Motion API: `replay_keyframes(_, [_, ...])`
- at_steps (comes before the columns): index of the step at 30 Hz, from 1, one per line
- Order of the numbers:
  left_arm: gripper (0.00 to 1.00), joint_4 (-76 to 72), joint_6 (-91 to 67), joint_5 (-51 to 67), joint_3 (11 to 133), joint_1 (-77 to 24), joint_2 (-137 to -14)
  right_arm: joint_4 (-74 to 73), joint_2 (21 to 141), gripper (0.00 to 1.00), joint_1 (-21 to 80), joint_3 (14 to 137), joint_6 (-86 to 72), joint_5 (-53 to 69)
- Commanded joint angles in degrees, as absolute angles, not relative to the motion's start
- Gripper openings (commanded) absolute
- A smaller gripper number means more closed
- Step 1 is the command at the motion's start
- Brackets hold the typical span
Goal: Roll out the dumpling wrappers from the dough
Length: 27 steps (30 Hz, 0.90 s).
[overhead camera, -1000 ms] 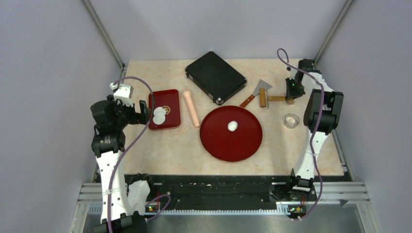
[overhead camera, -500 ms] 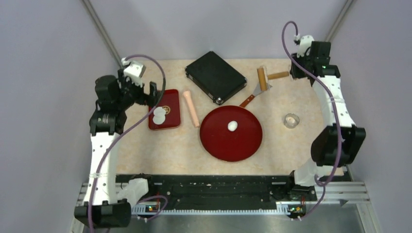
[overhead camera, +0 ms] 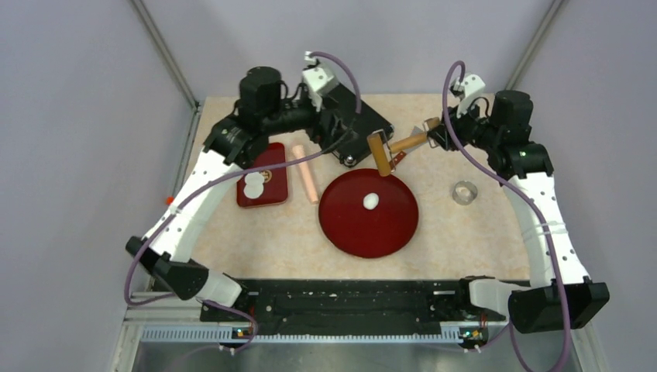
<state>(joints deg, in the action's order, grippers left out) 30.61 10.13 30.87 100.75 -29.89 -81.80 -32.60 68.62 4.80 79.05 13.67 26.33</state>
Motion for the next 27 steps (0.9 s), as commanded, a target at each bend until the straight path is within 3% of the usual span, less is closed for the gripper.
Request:
replay_keyframes(1, [0.99, 32.4, 7.6, 34.2, 104.0, -36.5, -86.5, -29.7, 64.9, 0.0, 5.4, 76.0, 12.3, 35.0])
replay_keyframes(6, [0.99, 35.5, 10.9, 28.2, 106.3, -44.3, -93.5, -30.8, 63.9, 0.0, 5.4, 74.4, 13.5, 39.5])
replay_keyframes(11, [0.99, 36.2, 10.5, 23.7, 109.1, -45.5, -97.3, -32.0, 63.0, 0.0, 5.4, 73.7, 15.4, 42.1])
replay_keyframes(17, [0.98, 37.7, 12.2, 27.3, 107.6, -46.2, -98.9, -30.1, 61.7, 0.0, 5.4, 72.6, 14.6, 43.5])
replay_keyframes(19, [0.86, 38.6, 13.5, 28.9, 106.7, -46.8, -99.4, -29.6, 61.3, 0.0, 5.4, 72.2, 14.4, 43.4])
replay_keyframes(23, [0.38, 40.9, 15.0, 34.0, 107.3, -47.1, -100.4, -29.2, 60.8, 0.0, 5.4, 71.8, 14.4, 43.8])
replay_keyframes(24, [0.31, 41.7, 15.5, 35.5, 107.9, -47.1, -100.8, -28.8, 60.6, 0.0, 5.4, 71.6, 14.4, 43.7])
replay_keyframes(27, [0.36, 43.7, 16.3, 38.0, 109.4, -47.2, -101.7, -27.7, 59.7, 0.0, 5.4, 70.9, 14.3, 43.4])
